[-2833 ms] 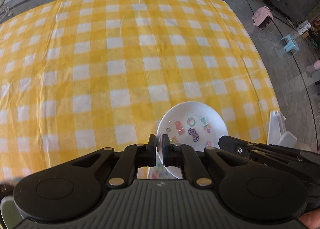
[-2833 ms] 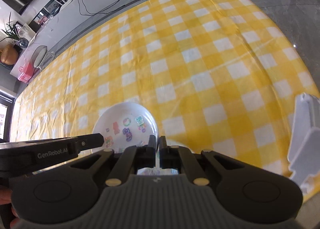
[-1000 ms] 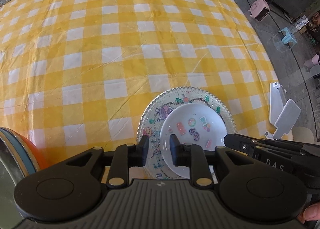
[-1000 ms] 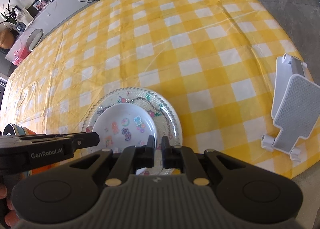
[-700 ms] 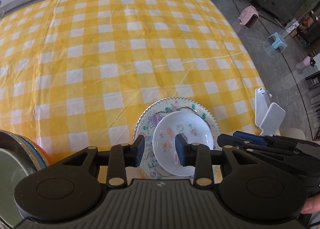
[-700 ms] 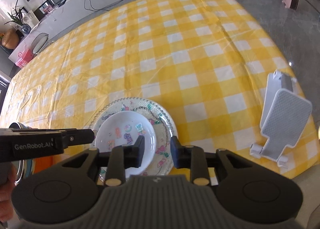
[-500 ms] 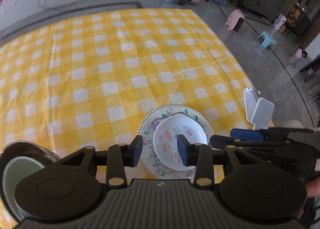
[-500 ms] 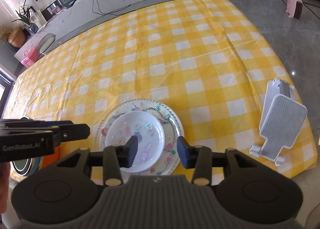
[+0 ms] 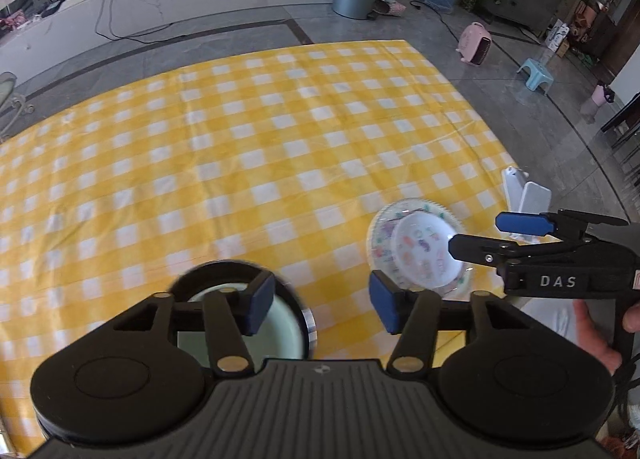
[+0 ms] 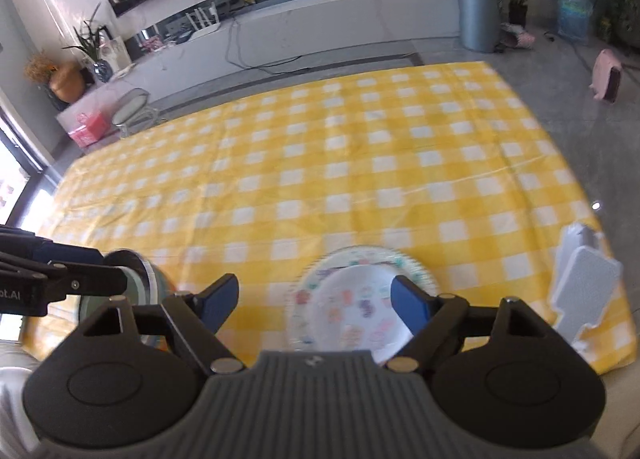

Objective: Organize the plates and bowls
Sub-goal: 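Move both open tools to the rim of the nested green, blue and orange bowls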

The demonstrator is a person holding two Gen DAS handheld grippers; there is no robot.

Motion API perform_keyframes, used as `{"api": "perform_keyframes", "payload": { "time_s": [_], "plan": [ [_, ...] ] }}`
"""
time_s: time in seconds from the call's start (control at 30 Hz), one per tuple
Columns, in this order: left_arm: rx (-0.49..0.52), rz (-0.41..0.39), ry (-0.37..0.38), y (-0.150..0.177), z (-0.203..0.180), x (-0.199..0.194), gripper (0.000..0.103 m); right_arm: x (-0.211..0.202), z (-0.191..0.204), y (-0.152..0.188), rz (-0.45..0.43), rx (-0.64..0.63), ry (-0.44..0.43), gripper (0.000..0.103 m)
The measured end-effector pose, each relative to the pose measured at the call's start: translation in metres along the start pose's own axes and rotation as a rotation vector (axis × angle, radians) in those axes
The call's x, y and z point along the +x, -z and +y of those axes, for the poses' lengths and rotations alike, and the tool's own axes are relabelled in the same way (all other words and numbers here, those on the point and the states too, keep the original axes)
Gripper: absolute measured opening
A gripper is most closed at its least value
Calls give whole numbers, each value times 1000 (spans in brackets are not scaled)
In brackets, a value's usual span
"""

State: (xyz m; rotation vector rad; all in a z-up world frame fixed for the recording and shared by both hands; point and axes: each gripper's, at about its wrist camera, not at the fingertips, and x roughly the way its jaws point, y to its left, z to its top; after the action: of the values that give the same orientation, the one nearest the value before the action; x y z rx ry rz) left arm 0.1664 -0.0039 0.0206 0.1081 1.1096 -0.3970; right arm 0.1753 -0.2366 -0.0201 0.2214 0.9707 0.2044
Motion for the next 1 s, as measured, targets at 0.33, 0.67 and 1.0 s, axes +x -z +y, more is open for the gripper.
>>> {"api": "perform_keyframes", "payload": {
  "time_s": [0.33,0.67,1.0],
  "plan": [
    [-133,17,-1,34,70,-7,74,30,63,9,108,16,-120,82],
    [-297,-19,31,59,113,19,74,74,78,26,196,139,-113,78],
    [-364,34,82,79,126,53,74,105,108,38,254,97,-87,77]
  ]
}}
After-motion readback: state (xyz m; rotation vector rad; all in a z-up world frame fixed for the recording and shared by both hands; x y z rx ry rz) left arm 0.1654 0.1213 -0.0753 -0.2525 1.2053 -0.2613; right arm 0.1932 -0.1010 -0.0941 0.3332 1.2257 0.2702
